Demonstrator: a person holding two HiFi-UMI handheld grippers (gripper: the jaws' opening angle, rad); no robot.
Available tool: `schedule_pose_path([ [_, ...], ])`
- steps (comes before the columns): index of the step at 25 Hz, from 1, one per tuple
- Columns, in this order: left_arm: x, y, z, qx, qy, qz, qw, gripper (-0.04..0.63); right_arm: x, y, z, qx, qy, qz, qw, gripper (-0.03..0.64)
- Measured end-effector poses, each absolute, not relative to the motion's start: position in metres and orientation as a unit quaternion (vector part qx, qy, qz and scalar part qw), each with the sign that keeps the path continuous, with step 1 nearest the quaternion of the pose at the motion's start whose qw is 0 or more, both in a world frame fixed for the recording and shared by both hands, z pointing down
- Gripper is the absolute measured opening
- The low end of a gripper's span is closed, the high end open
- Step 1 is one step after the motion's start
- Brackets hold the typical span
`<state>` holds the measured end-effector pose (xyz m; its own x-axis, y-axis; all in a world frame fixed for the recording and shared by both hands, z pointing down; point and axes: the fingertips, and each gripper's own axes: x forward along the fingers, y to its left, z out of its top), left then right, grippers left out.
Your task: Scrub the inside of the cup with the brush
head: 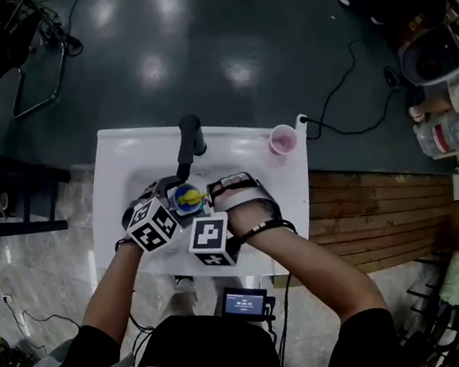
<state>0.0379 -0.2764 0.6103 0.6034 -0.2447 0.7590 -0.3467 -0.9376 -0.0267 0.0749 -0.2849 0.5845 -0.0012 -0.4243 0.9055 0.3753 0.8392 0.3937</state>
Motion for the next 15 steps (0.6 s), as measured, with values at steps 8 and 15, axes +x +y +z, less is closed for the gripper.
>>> schedule_pose_path([
  [8, 0.033, -0.279, 0.612, 0.893, -0.173, 0.41, 0.069, 0.376, 0.056, -0.272, 0.599, -0.004, -0.686, -0.27, 0.675, 0.041],
  [15, 0.032, -0.28, 0.617, 0.889, -0.174, 0.417, 0.074, 0.376, 0.054, -0.276, 0.589, 0.026, -0.708, -0.273, 0.651, 0.04],
])
